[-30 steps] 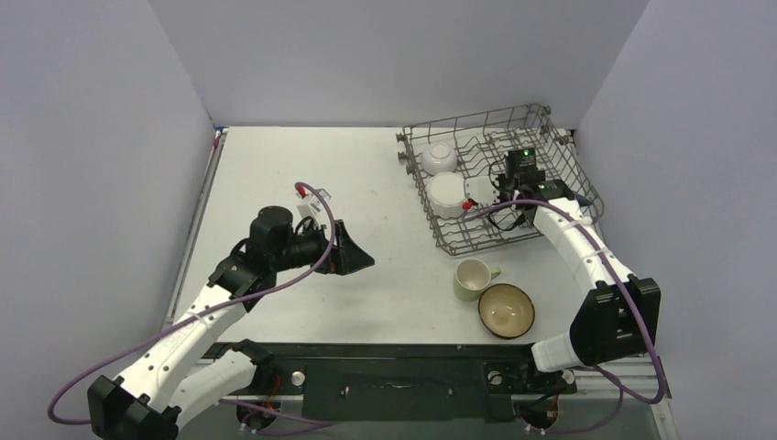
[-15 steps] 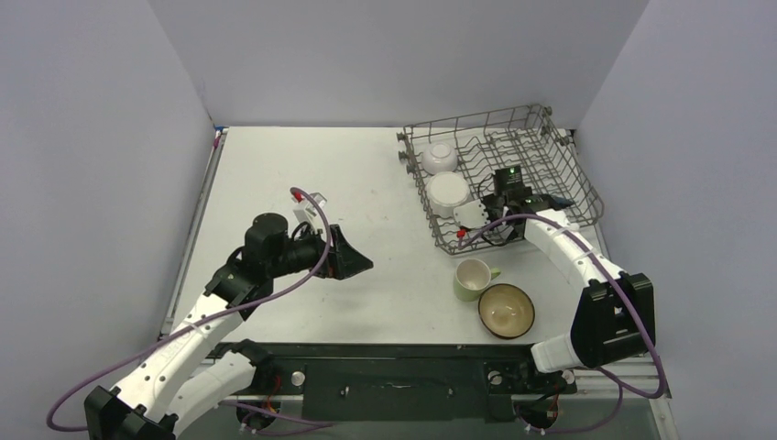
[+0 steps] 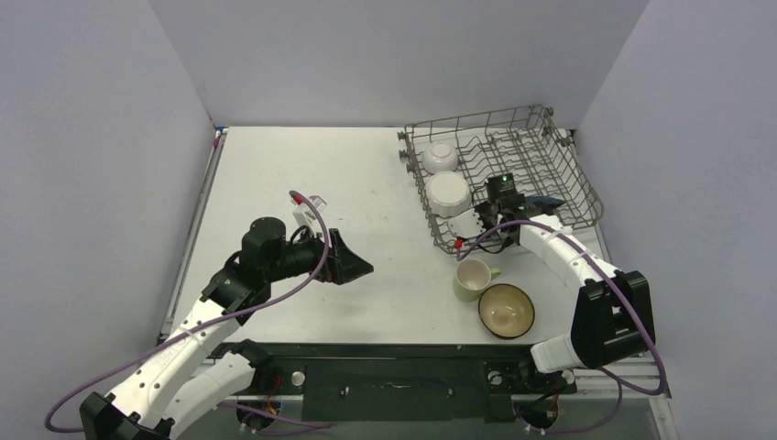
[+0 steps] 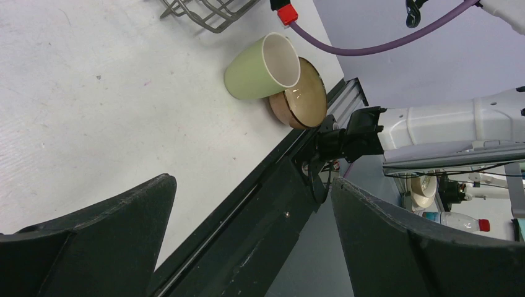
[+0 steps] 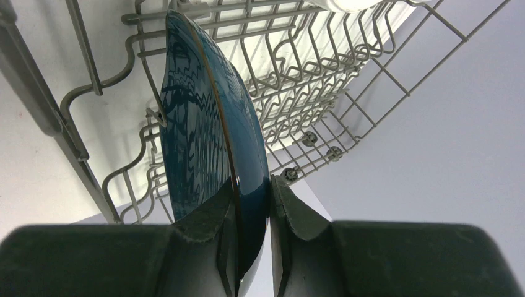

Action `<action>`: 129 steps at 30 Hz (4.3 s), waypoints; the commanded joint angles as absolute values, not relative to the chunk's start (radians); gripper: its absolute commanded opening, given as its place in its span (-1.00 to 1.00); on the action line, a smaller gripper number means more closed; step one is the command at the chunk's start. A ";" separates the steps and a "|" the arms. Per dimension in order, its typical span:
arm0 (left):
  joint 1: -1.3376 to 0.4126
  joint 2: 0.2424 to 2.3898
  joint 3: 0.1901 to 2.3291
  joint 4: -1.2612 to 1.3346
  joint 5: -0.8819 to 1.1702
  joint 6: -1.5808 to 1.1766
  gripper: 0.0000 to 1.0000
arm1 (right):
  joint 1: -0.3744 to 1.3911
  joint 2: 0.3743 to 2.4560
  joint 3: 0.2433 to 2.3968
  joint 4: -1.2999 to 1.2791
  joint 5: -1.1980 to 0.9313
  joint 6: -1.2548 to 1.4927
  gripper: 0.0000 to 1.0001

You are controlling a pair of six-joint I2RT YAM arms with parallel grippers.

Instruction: Load the mixed dishes into the dish rack

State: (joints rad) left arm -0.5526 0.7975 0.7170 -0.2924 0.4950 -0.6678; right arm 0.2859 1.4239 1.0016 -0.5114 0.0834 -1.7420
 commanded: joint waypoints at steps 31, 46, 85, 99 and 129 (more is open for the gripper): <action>-0.557 0.785 0.727 -0.280 0.508 -0.650 0.93 | 0.233 1.351 0.922 -0.329 0.081 -1.703 0.29; -0.546 0.787 0.729 -0.277 0.514 -0.648 0.93 | 0.243 1.207 0.836 -0.372 0.080 -1.626 0.52; -0.535 0.757 0.663 -0.258 0.437 -0.868 0.93 | 0.457 0.706 0.975 -0.375 0.260 -0.017 0.79; -0.585 0.721 0.601 -0.203 0.360 -0.951 0.93 | -0.207 0.954 1.026 -0.651 -0.252 0.585 0.90; -0.601 0.753 0.672 -0.217 0.397 -0.856 0.93 | -0.277 1.230 0.834 -0.232 -0.405 1.061 0.36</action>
